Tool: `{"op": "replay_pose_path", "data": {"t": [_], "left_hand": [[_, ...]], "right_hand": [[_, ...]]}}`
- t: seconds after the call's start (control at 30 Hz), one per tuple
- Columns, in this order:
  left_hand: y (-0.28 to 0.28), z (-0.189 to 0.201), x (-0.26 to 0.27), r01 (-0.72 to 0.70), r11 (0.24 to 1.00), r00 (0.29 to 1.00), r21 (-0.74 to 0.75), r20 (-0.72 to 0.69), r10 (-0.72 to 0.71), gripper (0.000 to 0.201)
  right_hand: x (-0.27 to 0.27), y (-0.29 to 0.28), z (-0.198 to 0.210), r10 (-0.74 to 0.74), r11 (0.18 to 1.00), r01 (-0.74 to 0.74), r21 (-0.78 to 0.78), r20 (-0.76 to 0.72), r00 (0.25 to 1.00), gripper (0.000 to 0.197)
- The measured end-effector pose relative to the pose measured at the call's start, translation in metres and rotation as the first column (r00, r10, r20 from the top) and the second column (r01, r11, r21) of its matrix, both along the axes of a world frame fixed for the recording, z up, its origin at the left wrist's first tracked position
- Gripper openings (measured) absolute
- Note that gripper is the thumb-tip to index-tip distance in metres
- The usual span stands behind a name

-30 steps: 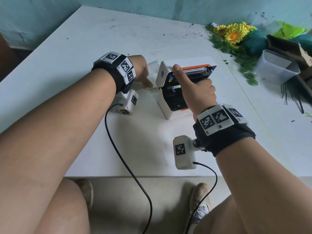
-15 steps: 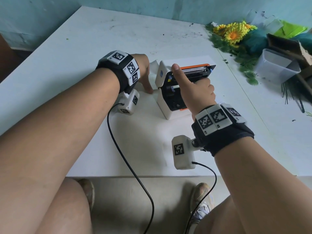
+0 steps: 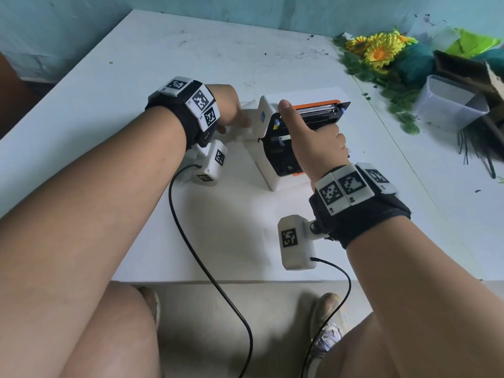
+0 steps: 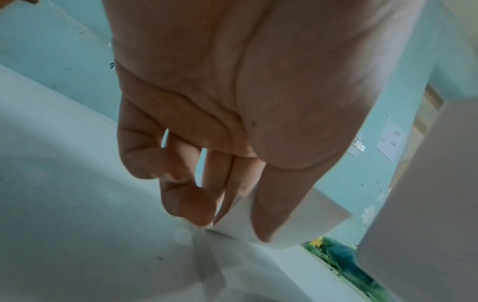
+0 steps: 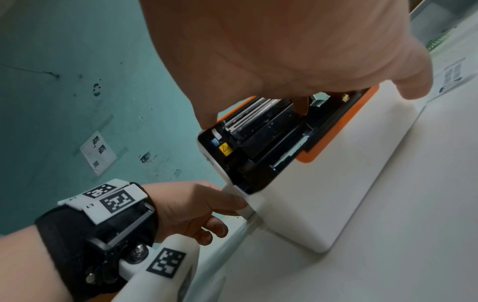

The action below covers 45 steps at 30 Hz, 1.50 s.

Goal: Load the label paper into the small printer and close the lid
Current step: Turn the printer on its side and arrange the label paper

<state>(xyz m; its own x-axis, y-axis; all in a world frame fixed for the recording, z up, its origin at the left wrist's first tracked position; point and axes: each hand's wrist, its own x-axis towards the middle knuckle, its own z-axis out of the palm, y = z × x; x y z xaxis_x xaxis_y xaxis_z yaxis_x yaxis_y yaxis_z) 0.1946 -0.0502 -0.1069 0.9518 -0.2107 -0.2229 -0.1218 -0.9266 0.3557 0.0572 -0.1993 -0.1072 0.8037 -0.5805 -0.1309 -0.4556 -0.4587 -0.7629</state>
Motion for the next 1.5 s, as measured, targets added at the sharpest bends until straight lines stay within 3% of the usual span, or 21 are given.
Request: {"op": "replay_pose_path", "data": {"t": [0.13,0.27,0.37,0.6,0.77,0.9,1.0,1.13,1.27,1.5], "left_hand": [[0.003,-0.006,0.001,-0.013,1.0,1.0,-0.027,0.02,0.013,0.029],[0.006,-0.002,0.0,-0.056,0.987,0.99,-0.149,0.118,0.074,0.023],[0.007,0.007,0.001,-0.103,0.968,0.964,-0.229,0.216,0.154,0.028],[0.018,0.018,0.0,-0.131,0.931,0.946,-0.34,0.237,0.219,0.037],[0.028,0.021,-0.004,-0.082,0.915,0.955,-0.396,0.23,0.185,0.038],[0.032,0.025,-0.006,-0.068,0.894,0.929,-0.443,0.3,0.219,0.03],[0.033,0.028,-0.006,-0.061,0.879,0.915,-0.473,0.325,0.239,0.029],[0.036,0.029,-0.004,-0.053,0.899,0.87,-0.435,0.421,0.255,0.033],[0.038,0.026,0.0,-0.069,0.898,0.826,-0.434,0.48,0.295,0.038],[0.033,0.021,-0.004,-0.019,0.856,0.856,-0.516,0.435,0.281,0.034]], "right_hand": [[0.001,0.001,0.0,-0.012,1.0,0.012,-0.003,0.001,1.0,0.114],[0.001,0.001,0.0,-0.021,1.0,0.021,0.003,0.008,1.0,0.113],[0.0,0.001,0.001,-0.021,0.999,0.02,0.027,0.019,1.0,0.111],[0.003,0.002,0.009,-0.099,0.983,0.084,0.162,0.086,0.991,0.115],[0.006,0.014,0.025,-0.163,0.984,0.134,0.119,0.283,0.945,0.103],[0.006,0.021,0.032,-0.111,0.993,0.088,0.077,0.384,0.917,0.075],[0.005,0.025,0.036,-0.071,0.99,0.009,0.138,0.45,0.89,0.051],[0.009,0.025,0.036,0.017,0.996,-0.061,0.066,0.528,0.849,0.042],[0.016,0.026,0.034,0.184,0.982,-0.18,-0.049,0.408,0.894,0.037],[0.018,0.023,0.032,0.269,0.954,-0.215,-0.209,0.281,0.921,0.04]]}}
